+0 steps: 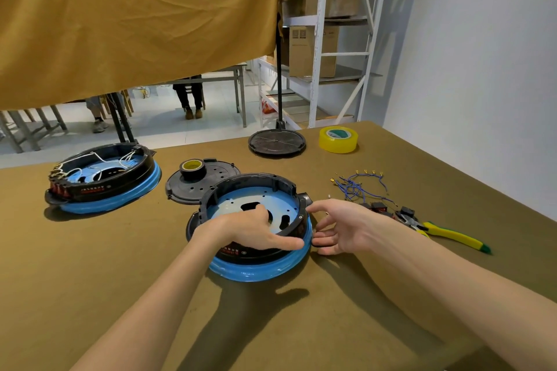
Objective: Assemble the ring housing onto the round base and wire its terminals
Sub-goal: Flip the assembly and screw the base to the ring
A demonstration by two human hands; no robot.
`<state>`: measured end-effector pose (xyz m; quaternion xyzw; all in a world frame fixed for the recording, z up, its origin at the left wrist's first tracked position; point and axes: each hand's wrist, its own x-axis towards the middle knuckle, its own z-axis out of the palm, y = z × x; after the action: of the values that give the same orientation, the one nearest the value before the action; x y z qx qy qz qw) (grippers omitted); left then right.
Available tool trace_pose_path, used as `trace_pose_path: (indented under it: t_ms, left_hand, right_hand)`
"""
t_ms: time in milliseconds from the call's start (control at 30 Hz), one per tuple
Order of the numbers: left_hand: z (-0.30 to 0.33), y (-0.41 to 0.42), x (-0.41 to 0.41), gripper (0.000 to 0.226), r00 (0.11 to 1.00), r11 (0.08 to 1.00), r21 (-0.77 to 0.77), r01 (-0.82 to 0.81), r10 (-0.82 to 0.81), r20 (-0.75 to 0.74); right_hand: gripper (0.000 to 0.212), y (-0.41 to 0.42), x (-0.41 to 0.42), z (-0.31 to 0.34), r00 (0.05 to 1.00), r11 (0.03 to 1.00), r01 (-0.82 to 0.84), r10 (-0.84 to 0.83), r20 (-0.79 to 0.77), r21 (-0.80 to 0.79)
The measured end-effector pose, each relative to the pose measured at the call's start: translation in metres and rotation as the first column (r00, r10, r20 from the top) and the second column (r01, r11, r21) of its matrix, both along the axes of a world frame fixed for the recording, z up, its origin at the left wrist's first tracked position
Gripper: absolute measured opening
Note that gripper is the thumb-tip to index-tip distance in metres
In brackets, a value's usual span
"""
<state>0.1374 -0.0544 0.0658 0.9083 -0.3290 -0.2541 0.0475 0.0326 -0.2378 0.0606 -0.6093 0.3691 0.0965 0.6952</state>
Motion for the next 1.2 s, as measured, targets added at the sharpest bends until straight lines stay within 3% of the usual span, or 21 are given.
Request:
trace_pose_path:
  t_ms: [233, 400, 500, 633, 733, 800, 900, 967, 1200]
  left_hand:
    - [-0.011, 0.001, 0.004, 0.131, 0.998, 0.998, -0.041, -0.046, 0.044, -0.043]
    - [-0.017, 0.004, 0.004, 0.143, 0.997, 0.993, -0.097, -0.07, 0.066, -0.048]
    - [-0.014, 0.008, 0.005, 0.142, 0.993, 0.978, -0.182, -0.102, 0.089, -0.079]
    - [-0.005, 0.009, 0.0, 0.135, 0.992, 0.957, -0.267, -0.111, 0.09, -0.089]
    - [-0.003, 0.011, -0.011, 0.123, 0.991, 0.922, -0.365, -0.132, 0.117, -0.062]
    - [-0.007, 0.015, -0.023, 0.112, 0.977, 0.865, -0.497, -0.07, 0.161, 0.142]
    - [-0.015, 0.017, -0.048, 0.084, 0.824, 0.735, -0.628, 0.256, 0.173, 0.539]
    - [-0.018, 0.014, -0.06, 0.077, 0.774, 0.714, -0.609, 0.345, 0.15, 0.615]
    - [-0.017, 0.01, -0.069, 0.1, 0.689, 0.836, -0.437, 0.332, 0.101, 0.717]
  right_hand:
    - [0.088, 0.004, 0.003, -0.005, 1.0, 0.998, -0.008, 0.009, 0.017, -0.063]
    - [0.096, 0.004, 0.005, -0.006, 0.999, 0.995, -0.031, 0.033, 0.022, -0.094]
    - [0.085, 0.004, 0.004, -0.001, 0.998, 0.997, -0.049, 0.051, 0.033, -0.056]
    - [0.066, 0.006, 0.004, 0.009, 0.983, 0.982, -0.037, 0.003, 0.185, 0.183]
    - [0.062, 0.011, 0.005, 0.011, 0.976, 0.979, 0.01, -0.055, 0.212, 0.206]
    - [0.064, 0.013, 0.005, 0.012, 0.976, 0.979, 0.028, -0.071, 0.206, 0.204]
    - [0.068, 0.013, 0.006, 0.014, 0.978, 0.979, 0.038, -0.077, 0.193, 0.2]
    - [0.071, 0.013, 0.006, 0.017, 0.981, 0.979, 0.038, -0.075, 0.178, 0.199]
    - [0.081, 0.015, 0.004, 0.023, 0.987, 0.962, 0.042, -0.082, 0.139, 0.269]
